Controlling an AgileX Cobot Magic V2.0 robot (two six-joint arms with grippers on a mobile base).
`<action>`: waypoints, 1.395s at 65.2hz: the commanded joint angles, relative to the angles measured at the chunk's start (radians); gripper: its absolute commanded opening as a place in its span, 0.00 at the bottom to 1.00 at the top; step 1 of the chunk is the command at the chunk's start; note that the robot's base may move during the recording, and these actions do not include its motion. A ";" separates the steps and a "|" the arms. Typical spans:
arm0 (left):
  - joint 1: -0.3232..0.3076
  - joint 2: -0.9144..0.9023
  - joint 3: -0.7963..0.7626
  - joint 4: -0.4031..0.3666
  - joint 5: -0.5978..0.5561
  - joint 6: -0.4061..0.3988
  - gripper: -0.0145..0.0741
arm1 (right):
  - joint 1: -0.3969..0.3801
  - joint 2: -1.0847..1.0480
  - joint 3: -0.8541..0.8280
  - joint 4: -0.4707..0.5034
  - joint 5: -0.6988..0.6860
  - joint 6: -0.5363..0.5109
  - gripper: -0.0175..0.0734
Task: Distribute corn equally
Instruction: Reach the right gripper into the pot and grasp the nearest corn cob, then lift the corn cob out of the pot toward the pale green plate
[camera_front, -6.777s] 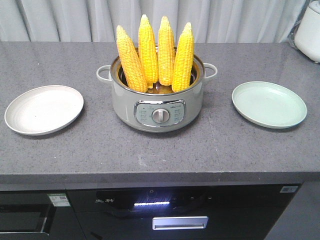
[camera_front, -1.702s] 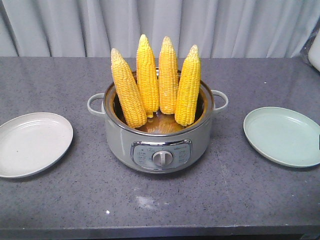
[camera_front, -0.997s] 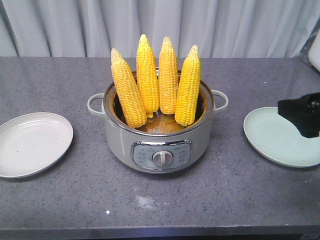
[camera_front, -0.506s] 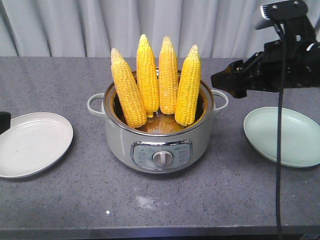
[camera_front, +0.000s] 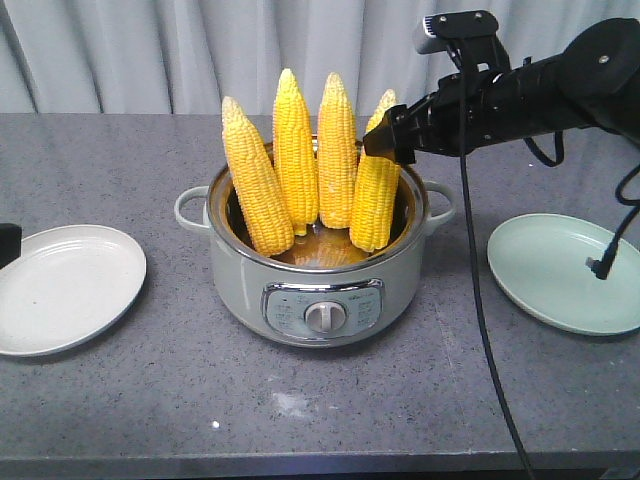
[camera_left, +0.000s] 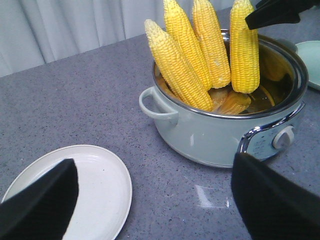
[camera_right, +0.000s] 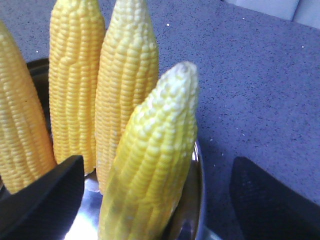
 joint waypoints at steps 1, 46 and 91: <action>-0.006 -0.001 -0.031 -0.034 -0.072 0.002 0.82 | 0.000 -0.002 -0.072 0.053 -0.046 -0.016 0.81; -0.006 0.001 -0.031 -0.023 -0.072 0.002 0.82 | 0.000 0.059 -0.146 0.100 0.051 -0.097 0.45; -0.006 0.001 -0.031 -0.026 -0.068 0.002 0.82 | -0.002 -0.217 -0.146 0.028 0.057 -0.032 0.44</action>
